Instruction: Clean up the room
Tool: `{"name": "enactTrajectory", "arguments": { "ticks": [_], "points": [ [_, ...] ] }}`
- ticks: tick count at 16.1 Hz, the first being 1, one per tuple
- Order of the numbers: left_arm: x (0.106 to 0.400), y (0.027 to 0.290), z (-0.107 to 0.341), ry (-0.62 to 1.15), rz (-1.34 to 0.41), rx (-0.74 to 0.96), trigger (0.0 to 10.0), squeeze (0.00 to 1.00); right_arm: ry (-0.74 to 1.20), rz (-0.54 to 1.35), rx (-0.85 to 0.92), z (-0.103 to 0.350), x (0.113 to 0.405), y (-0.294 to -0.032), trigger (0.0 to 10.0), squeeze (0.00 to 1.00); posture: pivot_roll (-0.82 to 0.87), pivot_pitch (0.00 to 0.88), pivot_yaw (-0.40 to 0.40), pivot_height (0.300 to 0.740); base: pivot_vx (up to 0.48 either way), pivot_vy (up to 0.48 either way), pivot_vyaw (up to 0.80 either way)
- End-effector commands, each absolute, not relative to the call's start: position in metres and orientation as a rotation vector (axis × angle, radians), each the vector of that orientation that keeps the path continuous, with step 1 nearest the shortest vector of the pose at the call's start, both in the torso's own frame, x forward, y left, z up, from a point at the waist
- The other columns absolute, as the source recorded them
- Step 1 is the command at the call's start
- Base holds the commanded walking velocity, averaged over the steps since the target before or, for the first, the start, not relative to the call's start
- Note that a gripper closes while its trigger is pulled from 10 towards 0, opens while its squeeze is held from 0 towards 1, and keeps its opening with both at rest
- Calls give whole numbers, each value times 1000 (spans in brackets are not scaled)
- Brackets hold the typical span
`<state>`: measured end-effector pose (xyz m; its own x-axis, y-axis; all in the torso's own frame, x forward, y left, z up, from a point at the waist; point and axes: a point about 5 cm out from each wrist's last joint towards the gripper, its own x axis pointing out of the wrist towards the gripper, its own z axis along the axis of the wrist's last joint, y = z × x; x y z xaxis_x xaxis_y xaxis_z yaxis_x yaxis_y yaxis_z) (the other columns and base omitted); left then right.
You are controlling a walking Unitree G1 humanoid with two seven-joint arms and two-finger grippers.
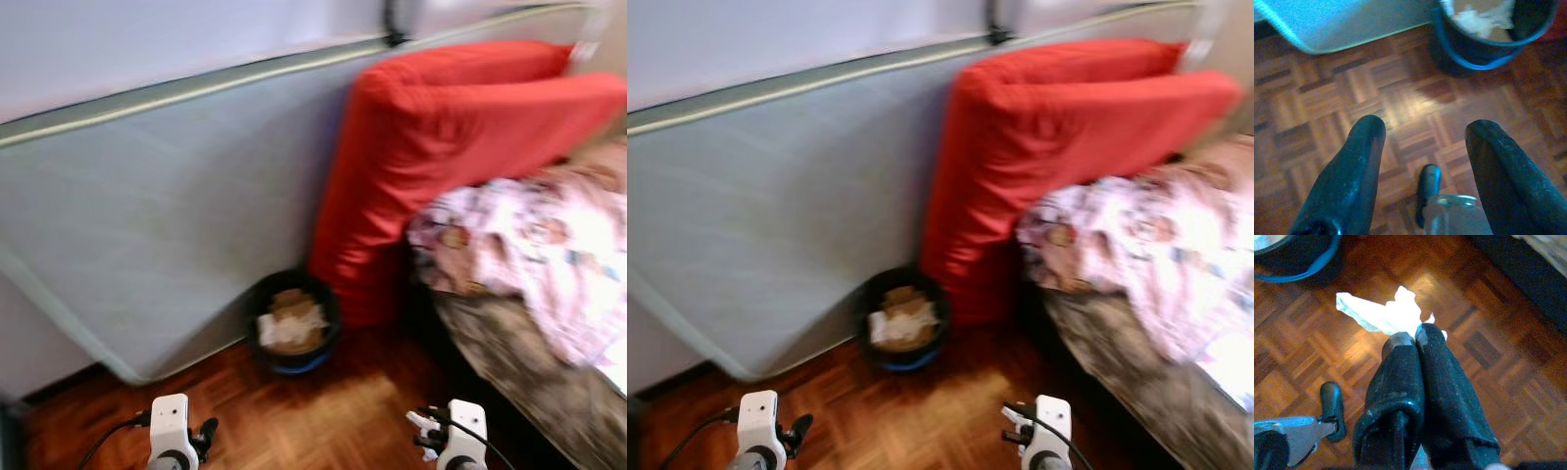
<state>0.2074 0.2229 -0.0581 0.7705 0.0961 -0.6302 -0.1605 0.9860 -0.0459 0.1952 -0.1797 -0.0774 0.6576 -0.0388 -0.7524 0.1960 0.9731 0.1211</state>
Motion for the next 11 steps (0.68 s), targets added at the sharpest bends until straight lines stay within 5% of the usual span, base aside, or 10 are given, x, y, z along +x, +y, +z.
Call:
{"name": "enactTrajectory", "arguments": {
  "ticks": [1, 9, 11],
  "points": [
    [200, 223, -63, 711, 148, -100, 10000, 0, 851, -133, 194, -78, 195, -181, 10000, 0, 67, 44, -24, 736, 0, 0, 800],
    [190, 231, -68, 765, 216, -125, 10000, 0, 846, -125, 190, -77, 196, -181, 10000, 0, 56, 14, -18, 736, 0, 0, 800],
    [190, 230, -69, 769, 215, -128, 10000, 0, 843, -131, 203, -77, 196, -180, 10000, 0, 56, 14, -18, 736, 0, 0, 0]
  ]
}}
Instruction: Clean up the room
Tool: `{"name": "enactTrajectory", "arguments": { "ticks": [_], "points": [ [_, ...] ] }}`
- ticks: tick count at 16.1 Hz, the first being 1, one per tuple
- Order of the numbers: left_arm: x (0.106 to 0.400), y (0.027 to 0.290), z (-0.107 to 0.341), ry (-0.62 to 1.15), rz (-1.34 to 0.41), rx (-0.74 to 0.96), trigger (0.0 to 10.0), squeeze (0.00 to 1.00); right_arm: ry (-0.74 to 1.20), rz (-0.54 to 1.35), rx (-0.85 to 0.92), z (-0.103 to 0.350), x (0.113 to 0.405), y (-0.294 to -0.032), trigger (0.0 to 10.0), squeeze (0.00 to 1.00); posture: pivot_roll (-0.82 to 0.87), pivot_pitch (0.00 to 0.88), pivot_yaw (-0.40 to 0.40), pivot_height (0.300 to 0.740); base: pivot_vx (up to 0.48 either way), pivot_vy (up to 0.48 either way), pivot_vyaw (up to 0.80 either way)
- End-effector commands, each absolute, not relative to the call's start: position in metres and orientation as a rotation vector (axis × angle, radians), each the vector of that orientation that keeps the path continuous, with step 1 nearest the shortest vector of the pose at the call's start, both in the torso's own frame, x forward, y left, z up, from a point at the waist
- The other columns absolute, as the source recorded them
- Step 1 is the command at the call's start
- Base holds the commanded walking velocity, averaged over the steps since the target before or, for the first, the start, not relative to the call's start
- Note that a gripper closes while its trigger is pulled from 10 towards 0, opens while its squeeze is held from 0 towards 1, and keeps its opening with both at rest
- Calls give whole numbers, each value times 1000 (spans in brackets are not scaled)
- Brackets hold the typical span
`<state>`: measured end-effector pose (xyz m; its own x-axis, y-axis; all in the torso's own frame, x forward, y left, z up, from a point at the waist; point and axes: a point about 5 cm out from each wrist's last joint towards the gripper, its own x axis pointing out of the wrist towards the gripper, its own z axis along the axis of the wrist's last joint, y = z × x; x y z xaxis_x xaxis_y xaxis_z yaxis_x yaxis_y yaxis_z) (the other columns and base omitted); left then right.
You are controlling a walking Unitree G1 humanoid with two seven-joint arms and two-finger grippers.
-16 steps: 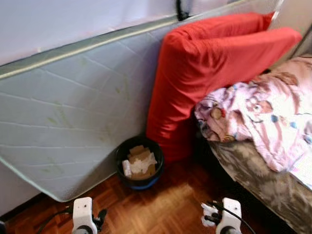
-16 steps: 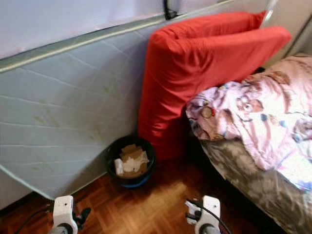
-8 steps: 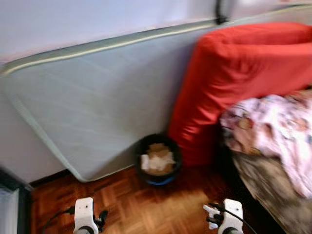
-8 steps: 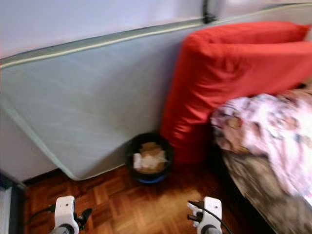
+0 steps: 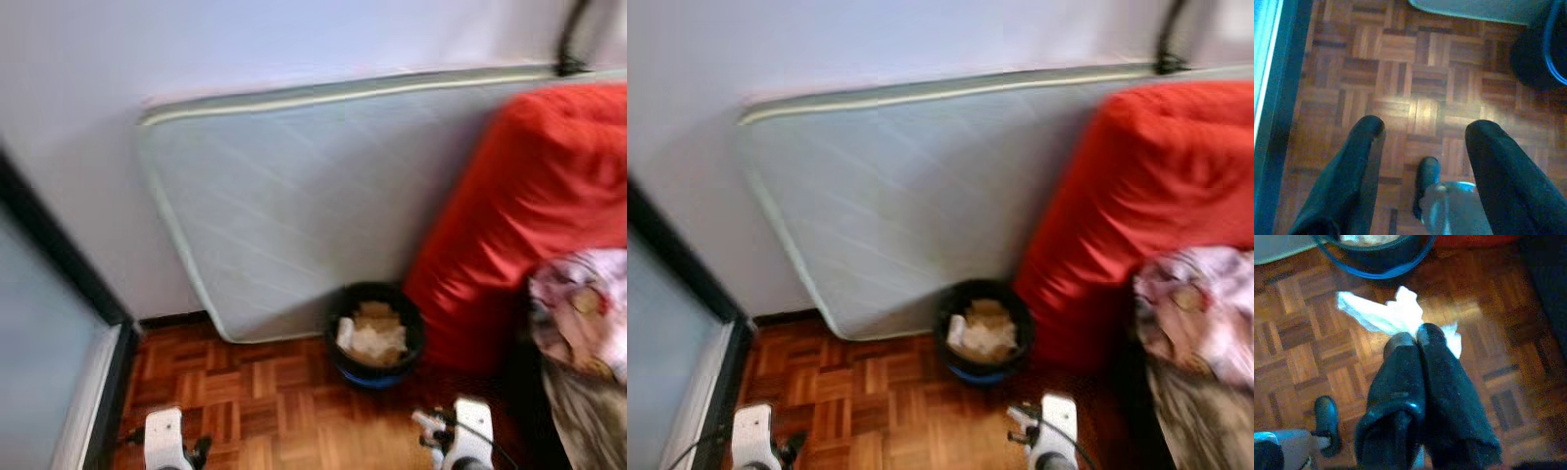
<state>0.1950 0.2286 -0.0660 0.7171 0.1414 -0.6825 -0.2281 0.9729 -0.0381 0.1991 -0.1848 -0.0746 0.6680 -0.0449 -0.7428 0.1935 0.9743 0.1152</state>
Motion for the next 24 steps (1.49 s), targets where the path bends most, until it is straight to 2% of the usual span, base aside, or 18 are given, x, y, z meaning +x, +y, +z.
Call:
{"name": "enactTrajectory", "arguments": {
  "ticks": [1, 24],
  "points": [
    [190, 230, -69, 775, 216, -130, 10000, 0, 846, -126, 204, -77, 196, -180, 10000, 0, 61, 14, -23, 736, 0, 0, 0],
    [195, 230, -65, 738, 197, -118, 10000, 0, 839, -152, 224, -77, 195, -179, 10000, 0, 79, 49, -24, 736, 22, 0, 0]
  ]
}}
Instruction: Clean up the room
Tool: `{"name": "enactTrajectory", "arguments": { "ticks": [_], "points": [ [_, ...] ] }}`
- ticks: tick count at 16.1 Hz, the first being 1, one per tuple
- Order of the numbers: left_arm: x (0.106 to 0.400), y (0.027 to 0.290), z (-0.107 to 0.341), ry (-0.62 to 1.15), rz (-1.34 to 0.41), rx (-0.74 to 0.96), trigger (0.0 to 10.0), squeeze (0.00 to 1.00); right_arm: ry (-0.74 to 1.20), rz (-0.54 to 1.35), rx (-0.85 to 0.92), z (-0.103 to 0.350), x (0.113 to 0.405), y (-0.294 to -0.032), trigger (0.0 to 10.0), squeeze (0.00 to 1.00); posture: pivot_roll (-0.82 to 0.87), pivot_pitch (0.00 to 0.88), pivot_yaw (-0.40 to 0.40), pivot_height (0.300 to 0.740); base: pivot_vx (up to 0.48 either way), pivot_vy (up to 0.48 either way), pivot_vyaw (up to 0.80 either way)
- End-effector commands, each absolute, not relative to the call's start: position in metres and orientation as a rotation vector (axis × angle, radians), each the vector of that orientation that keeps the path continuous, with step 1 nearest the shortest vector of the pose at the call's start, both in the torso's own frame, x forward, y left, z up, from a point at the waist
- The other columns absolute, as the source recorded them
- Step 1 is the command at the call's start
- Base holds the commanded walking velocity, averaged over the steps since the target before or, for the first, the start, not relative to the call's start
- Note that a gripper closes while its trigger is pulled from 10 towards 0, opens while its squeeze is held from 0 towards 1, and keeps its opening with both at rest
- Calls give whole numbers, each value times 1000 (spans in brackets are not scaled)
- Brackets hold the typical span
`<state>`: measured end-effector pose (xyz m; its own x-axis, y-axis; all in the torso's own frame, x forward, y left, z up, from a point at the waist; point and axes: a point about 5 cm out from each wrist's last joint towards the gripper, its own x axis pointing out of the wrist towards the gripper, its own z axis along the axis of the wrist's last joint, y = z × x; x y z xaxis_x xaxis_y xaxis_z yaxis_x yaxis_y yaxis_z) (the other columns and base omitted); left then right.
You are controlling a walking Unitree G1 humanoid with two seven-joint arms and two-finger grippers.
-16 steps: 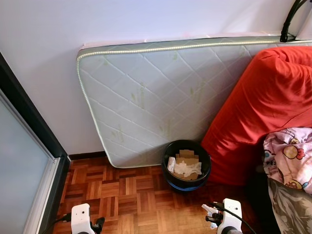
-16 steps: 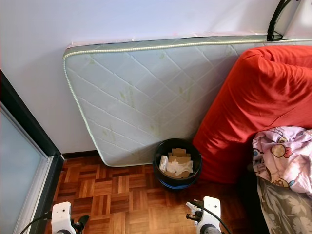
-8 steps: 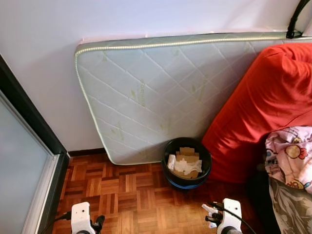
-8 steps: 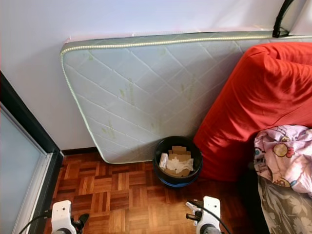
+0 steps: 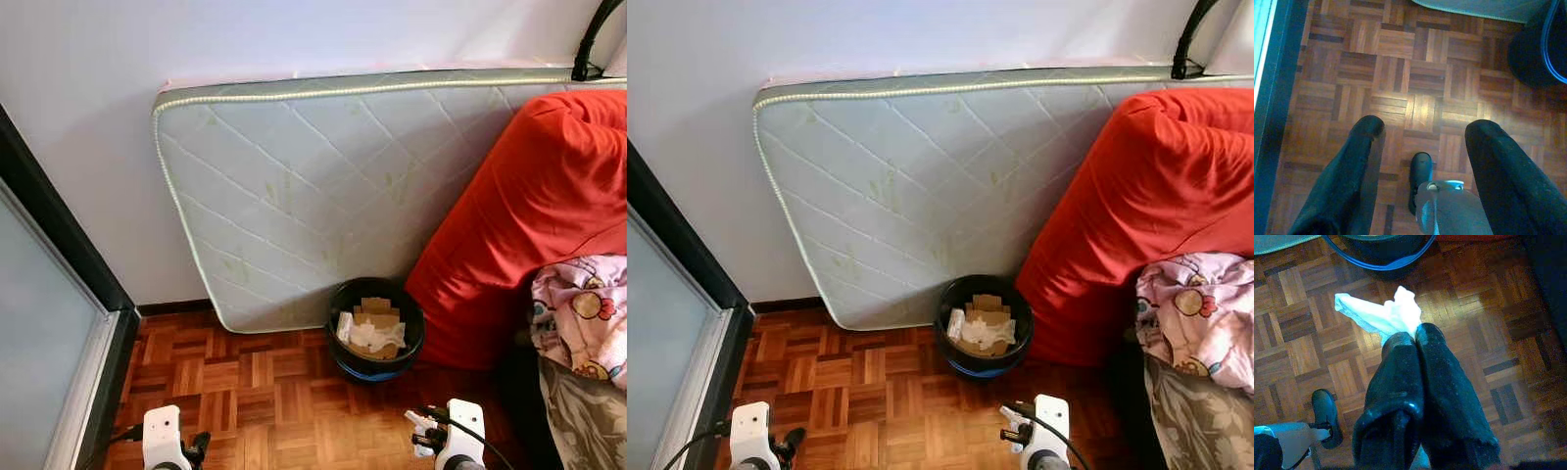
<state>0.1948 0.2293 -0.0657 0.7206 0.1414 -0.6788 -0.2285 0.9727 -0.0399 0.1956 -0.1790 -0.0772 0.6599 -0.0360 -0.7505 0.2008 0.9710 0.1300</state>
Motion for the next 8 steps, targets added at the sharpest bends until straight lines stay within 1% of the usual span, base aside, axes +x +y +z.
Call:
{"name": "enactTrajectory", "arguments": {
  "ticks": [1, 8],
  "points": [
    [195, 230, -65, 737, 196, -119, 10000, 0, 838, -151, 224, -77, 196, -179, 10000, 0, 82, 50, -27, 736, 0, 0, 0],
    [195, 223, -67, 739, 187, -127, 10000, 0, 837, -140, 214, -76, 197, -181, 10000, 0, 83, 50, -42, 736, 0, 0, 0]
  ]
}}
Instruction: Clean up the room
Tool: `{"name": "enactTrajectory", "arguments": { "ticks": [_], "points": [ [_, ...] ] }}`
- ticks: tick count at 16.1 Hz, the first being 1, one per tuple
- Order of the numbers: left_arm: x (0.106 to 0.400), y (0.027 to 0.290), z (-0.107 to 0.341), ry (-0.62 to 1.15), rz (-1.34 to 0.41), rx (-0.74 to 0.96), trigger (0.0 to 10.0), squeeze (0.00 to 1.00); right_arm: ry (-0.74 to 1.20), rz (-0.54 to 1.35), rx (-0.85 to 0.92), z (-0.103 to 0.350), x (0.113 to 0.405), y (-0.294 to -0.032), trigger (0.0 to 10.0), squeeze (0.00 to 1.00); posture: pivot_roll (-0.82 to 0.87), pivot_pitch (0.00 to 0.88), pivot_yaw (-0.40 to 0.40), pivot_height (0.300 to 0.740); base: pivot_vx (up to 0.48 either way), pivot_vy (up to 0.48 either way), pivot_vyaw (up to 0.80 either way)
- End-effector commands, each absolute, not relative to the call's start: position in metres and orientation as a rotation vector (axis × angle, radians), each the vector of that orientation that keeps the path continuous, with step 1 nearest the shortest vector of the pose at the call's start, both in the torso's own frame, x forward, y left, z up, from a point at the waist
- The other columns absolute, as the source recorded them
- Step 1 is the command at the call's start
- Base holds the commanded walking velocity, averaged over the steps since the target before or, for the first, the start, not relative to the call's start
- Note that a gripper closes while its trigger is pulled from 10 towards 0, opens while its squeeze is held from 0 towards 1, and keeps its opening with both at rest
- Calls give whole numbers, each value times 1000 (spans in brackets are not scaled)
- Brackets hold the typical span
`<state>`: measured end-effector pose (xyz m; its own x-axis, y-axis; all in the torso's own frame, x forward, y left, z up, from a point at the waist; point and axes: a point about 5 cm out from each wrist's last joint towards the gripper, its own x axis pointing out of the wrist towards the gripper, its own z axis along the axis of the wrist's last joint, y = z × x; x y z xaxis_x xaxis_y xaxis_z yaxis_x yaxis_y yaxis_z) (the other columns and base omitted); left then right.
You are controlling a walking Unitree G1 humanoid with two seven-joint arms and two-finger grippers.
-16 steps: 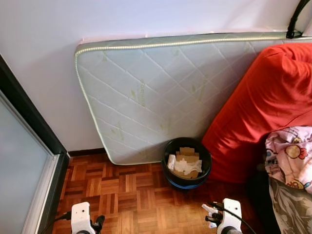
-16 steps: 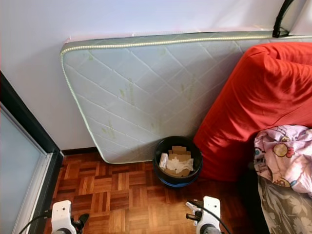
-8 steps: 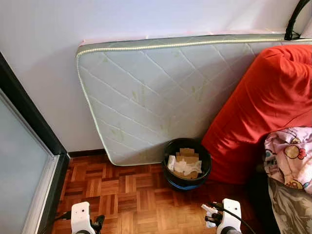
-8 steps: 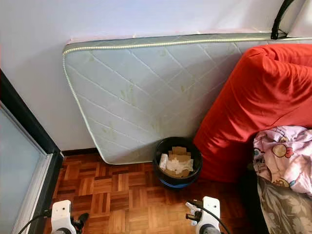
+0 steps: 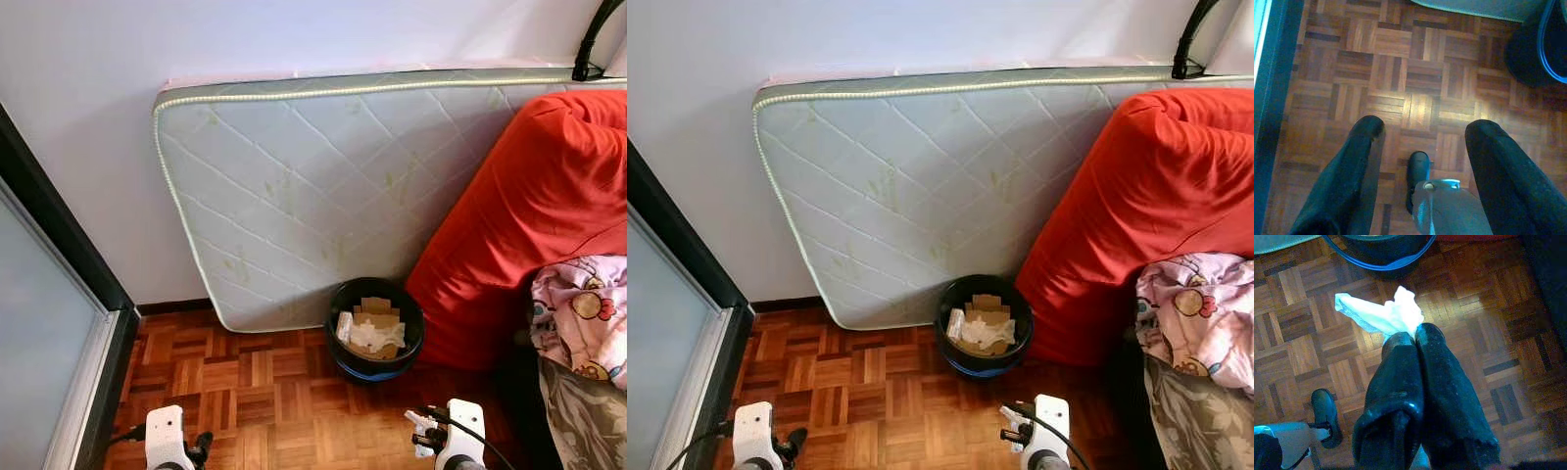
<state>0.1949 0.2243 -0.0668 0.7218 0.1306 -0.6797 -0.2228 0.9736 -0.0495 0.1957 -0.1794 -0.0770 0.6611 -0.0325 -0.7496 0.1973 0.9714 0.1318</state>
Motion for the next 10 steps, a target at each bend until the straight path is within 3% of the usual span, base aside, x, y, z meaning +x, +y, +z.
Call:
{"name": "enactTrajectory", "arguments": {
  "ticks": [1, 10],
  "points": [
    [195, 223, -67, 739, 188, -129, 10000, 0, 834, -142, 214, -76, 198, -182, 10000, 0, 77, 47, -40, 736, 0, 0, 0],
    [197, 221, -66, 726, 182, -126, 10000, 0, 817, -128, 213, -73, 202, -181, 10000, 0, 72, 14, -38, 736, 255, 0, 0]
  ]
}}
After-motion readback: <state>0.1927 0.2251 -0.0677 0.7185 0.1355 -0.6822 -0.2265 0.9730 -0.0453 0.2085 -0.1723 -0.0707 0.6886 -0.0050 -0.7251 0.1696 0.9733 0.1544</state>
